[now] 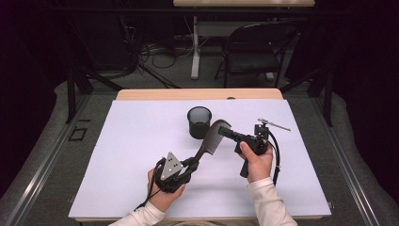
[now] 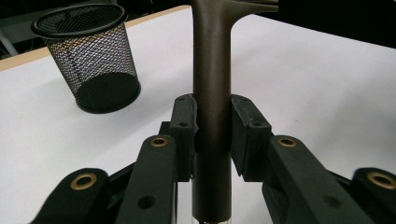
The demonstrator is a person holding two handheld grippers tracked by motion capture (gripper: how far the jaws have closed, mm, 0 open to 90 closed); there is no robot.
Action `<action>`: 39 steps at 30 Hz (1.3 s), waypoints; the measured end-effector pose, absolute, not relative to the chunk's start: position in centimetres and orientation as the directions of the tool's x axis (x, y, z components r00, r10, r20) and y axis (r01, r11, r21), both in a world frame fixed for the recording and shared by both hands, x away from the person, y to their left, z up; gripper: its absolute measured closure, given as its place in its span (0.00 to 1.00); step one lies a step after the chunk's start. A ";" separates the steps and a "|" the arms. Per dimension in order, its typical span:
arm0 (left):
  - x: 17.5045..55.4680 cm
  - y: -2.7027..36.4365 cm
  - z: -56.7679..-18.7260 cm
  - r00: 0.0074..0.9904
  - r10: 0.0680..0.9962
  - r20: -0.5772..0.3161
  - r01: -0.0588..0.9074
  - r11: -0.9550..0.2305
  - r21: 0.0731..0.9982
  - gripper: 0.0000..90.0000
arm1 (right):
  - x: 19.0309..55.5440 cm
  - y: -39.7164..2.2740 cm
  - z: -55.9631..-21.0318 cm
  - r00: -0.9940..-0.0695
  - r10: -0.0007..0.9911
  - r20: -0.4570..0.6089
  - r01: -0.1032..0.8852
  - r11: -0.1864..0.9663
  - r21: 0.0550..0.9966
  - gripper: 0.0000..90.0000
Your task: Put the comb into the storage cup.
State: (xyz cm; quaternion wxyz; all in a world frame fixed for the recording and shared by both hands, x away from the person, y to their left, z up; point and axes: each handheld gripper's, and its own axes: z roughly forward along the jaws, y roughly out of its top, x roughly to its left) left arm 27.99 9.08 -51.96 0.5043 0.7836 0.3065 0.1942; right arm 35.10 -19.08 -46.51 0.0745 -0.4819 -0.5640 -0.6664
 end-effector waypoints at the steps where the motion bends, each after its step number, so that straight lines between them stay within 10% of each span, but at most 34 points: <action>1: 28.0 9.1 -52.0 0.737 0.676 -0.006 0.285 -0.303 0.909 0.81 | 35.1 -19.1 -46.5 -0.524 0.445 0.726 0.645 -0.349 0.680 0.98; 39: 28.1 9.1 -52.1 0.737 0.675 -0.026 0.296 -0.288 0.911 0.71 | 35.0 -19.0 -46.4 -0.536 0.445 0.718 0.639 -0.342 0.689 0.98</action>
